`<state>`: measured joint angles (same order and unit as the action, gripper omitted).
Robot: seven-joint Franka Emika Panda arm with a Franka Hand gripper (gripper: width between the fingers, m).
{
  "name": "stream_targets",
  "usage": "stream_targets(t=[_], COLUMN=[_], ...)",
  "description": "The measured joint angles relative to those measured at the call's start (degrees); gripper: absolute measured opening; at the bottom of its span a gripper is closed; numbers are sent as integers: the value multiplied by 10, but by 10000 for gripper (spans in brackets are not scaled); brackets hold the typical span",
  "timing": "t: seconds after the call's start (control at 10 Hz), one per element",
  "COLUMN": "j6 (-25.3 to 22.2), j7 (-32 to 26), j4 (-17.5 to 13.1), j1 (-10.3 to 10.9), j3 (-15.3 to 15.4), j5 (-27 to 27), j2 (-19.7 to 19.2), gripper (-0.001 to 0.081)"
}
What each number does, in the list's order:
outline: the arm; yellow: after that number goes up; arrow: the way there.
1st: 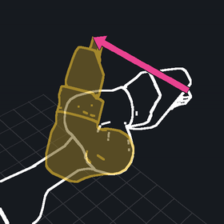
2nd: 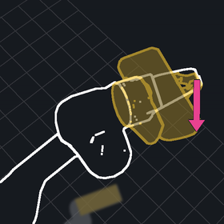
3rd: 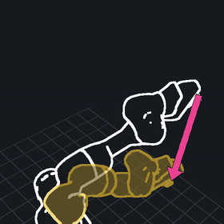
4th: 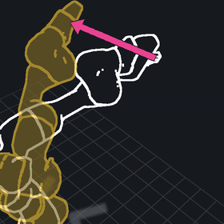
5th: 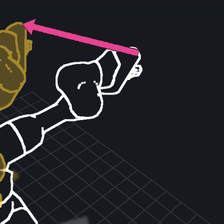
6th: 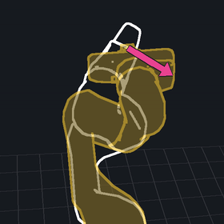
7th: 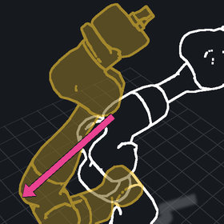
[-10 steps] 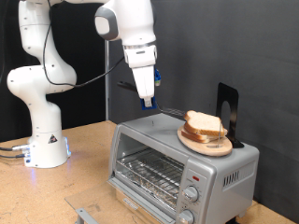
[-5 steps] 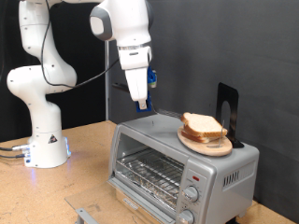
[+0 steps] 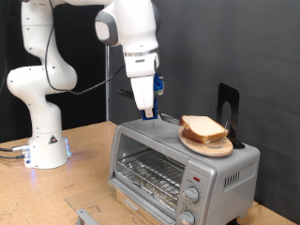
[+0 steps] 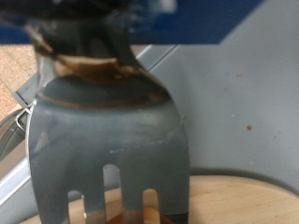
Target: Make a piece of toast with the oven
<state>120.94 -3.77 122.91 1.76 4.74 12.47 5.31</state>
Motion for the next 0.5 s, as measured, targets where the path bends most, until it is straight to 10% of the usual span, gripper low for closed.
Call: stream_targets(t=[0.5], j6=[71], j7=[44], j4=[-15], j1=[0], j3=[4], j5=[-20], j2=[-36], gripper=[400])
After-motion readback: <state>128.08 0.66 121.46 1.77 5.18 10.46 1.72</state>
